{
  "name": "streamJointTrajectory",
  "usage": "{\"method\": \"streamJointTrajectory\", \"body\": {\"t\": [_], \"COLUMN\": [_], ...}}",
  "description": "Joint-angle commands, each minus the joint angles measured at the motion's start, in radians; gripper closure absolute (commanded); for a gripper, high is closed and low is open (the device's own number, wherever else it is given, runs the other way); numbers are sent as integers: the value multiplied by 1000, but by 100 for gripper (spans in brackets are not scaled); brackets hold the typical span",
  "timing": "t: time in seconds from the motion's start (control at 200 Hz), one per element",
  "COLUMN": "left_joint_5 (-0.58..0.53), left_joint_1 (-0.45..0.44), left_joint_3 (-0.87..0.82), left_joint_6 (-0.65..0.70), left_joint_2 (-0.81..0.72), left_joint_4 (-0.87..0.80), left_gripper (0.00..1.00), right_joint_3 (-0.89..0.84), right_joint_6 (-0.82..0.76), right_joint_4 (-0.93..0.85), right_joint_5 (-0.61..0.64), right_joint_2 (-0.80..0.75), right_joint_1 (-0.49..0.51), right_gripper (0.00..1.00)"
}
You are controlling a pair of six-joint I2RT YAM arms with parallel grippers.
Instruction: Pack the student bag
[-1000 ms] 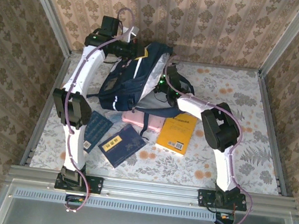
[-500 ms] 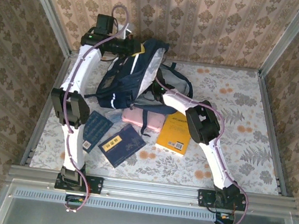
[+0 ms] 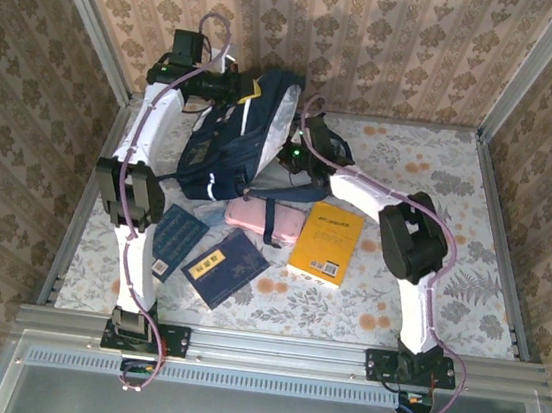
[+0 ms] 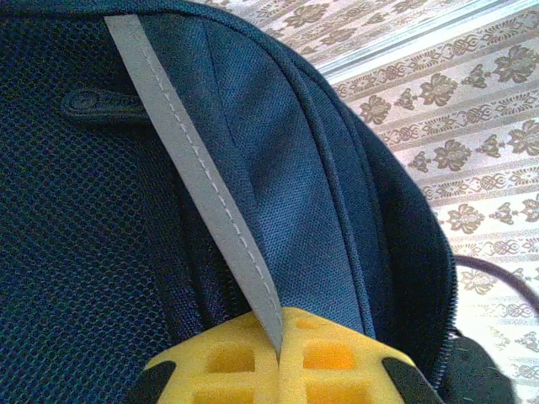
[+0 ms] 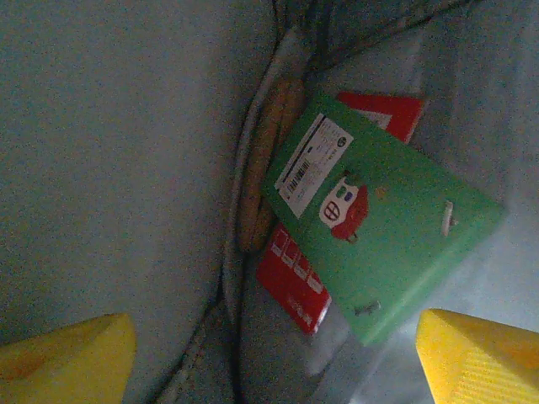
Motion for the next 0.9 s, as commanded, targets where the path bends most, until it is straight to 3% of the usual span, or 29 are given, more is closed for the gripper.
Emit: {"method": "streamJointTrajectory", "body": {"t": [0.0, 0.345, 0.465, 0.53, 0.645, 0.775, 0.895], "left_joint_5": [8, -64, -98, -147, -237, -353, -420], "left_joint_1": [22, 9, -11, -26, -40, -39, -40], "left_joint_3": [39, 39, 55, 22, -81, -224, -483], "left_joint_6": [8, 24, 54, 80, 122, 143, 114], "left_joint_2": [-4, 27, 46, 10, -123, -297, -497], "left_joint_4": [48, 52, -9, -33, -40, -56, 3], "left_gripper": [100, 100, 85, 64, 44, 37, 33], "right_joint_3": [-65, -398, -485, -537, -614, -667, -659], "right_joint_6": [-118, -137, -189, -212, -276, -377, -485], "right_joint_4": [-102, -24, -72, -97, -142, -178, -239], "right_joint_5": [91, 157, 209, 231, 250, 220, 198], "right_joint_2": [-120, -432, -544, -601, -682, -745, -723], "right_joint_1": [-6, -37, -27, -25, -5, 51, 130], "right_gripper": [13, 22, 24, 25, 26, 27, 27]}}
